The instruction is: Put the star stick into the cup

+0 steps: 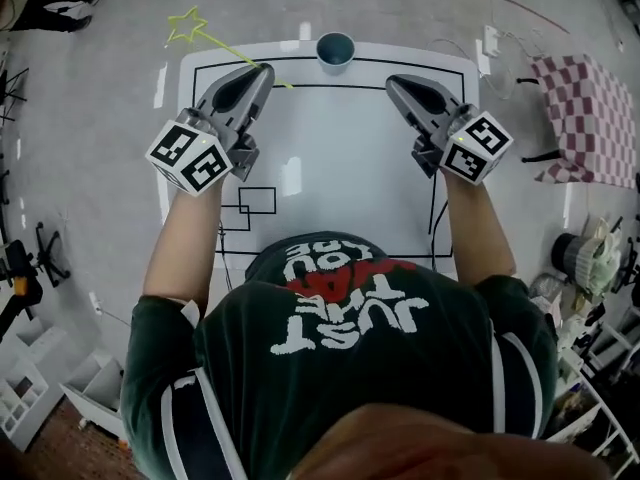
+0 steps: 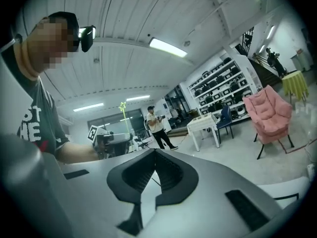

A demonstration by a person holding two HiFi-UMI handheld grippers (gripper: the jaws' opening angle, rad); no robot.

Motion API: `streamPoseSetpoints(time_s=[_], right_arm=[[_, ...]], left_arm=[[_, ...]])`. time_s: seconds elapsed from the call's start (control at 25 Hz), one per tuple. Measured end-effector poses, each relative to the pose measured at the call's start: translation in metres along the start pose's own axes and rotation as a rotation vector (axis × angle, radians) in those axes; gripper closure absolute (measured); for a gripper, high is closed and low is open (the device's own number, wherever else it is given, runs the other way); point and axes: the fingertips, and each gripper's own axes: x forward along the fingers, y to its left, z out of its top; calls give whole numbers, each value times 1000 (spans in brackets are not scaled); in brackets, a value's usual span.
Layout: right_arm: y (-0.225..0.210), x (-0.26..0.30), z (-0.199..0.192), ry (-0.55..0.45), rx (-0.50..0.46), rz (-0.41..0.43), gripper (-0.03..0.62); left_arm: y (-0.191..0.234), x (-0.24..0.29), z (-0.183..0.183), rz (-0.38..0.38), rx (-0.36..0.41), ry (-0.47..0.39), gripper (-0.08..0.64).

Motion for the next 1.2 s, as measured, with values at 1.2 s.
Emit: streamPoseSetpoints(time_s=[1.2], right_arm=[[-125, 92, -76, 99, -94, 62, 558]], left_arm=[[45, 169, -114, -235, 364, 165, 546]])
